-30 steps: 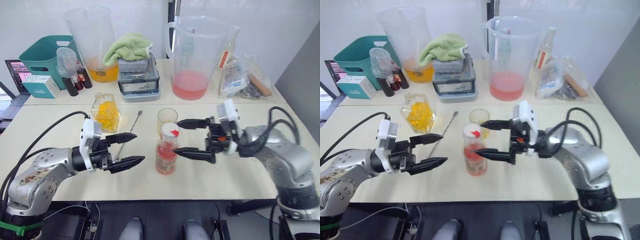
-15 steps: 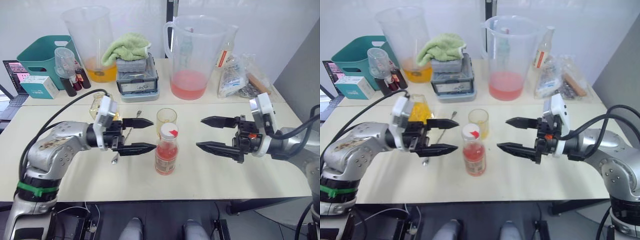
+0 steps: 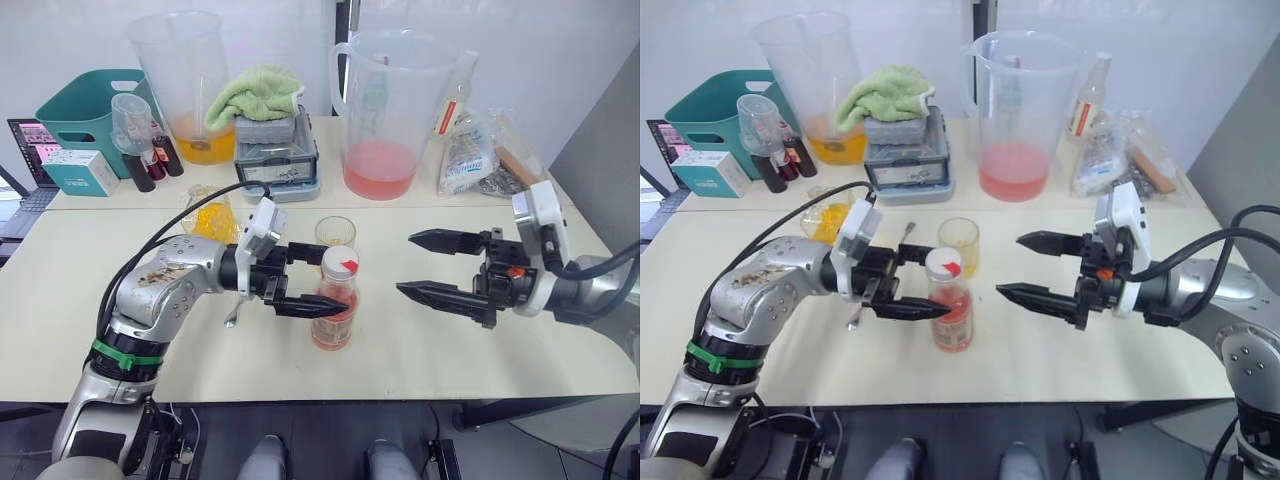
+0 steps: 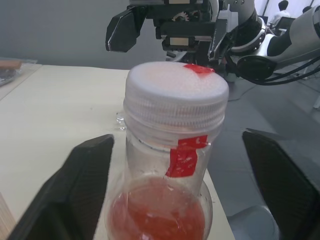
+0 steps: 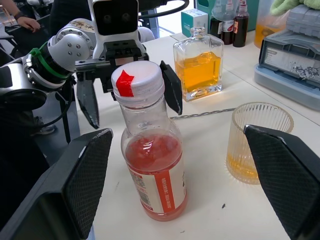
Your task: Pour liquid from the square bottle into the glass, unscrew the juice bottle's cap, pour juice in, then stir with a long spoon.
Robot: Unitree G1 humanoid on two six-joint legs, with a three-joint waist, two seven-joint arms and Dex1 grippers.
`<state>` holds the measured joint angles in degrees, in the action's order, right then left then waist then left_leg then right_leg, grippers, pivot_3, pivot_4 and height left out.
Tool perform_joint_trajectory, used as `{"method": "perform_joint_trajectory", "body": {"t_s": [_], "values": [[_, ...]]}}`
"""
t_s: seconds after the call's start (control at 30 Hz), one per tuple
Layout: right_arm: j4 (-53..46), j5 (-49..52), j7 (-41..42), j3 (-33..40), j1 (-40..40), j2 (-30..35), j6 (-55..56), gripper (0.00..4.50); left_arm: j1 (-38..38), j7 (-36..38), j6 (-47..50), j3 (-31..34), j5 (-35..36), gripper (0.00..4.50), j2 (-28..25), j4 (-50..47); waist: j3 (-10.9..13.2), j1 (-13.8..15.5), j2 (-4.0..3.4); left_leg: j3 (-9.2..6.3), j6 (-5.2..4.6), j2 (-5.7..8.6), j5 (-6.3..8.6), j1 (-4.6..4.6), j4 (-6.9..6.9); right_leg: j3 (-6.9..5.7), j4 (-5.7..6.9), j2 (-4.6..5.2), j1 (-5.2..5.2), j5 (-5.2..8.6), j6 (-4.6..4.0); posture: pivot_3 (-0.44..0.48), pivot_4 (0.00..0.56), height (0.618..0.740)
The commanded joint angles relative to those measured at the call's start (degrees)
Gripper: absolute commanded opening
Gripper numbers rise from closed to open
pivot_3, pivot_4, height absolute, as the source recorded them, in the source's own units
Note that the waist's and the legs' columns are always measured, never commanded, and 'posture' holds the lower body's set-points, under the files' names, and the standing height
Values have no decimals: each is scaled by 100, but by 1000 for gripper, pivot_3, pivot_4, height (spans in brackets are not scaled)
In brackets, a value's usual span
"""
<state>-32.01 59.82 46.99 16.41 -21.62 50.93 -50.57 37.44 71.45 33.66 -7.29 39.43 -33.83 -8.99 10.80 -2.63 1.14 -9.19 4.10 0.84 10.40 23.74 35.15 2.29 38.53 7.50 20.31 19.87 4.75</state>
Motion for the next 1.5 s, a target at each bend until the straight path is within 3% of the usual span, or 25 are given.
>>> {"method": "perform_joint_trajectory", "body": {"t_s": [0.03, 0.13, 0.2, 0.63, 0.97, 1.27, 1.5], "values": [[-246, 164, -121, 133, 23, 43, 49, 4500, 63, -1, -34, 119, 14, 2935, 0, -147, 0, 1, 0, 0, 0, 0, 0, -1, 0, 0, 0, 0, 0, 0, 0, 0, 150, 740], [-277, 177, -160, 111, 35, 43, 59, 4500, 32, -4, -24, 146, 32, 1938, -9, -173, 0, 5, 0, 0, 0, 0, 0, 0, 1, 0, 0, 0, 0, 0, 0, 0, 150, 740], [-293, 174, -183, 65, 2, 31, 63, 4500, -19, 24, -106, 154, -19, 1563, -34, -179, 0, 5, 0, 0, 0, 0, 0, 0, 1, 0, 0, 0, 0, 0, 0, 0, 150, 740], [-581, 597, -1556, -895, -1121, -751, -211, 4500, -151, 125, -741, 83, -422, 1559, 122, -26, 0, 1, 0, -3, 0, 0, 0, 0, 4, -1, 2, 0, 0, 0, 0, 0, 150, 740], [-617, 441, -1854, -1325, -1267, -990, -202, 4500, -106, 98, -711, 46, -485, 1559, 214, -43, 0, 1, -1, -6, 0, 1, 0, 0, 5, -3, 4, 0, 0, 0, 0, 0, 150, 740], [-579, 179, -1854, -1547, -1278, -1117, -136, 1670, -79, 113, -688, 63, -494, 1559, 211, -23, 0, 0, 0, -6, -1, 1, 0, 0, 5, -3, 6, 0, 0, 0, 0, 0, 150, 740], [-552, -28, -1785, -1565, -1338, -1223, -71, 1662, -110, 121, -636, 107, -466, 1559, 170, -63, 0, -1, -1, -7, -1, 1, -1, -1, 7, -3, 10, 0, 0, 0, 0, 0, 150, 740]]}}
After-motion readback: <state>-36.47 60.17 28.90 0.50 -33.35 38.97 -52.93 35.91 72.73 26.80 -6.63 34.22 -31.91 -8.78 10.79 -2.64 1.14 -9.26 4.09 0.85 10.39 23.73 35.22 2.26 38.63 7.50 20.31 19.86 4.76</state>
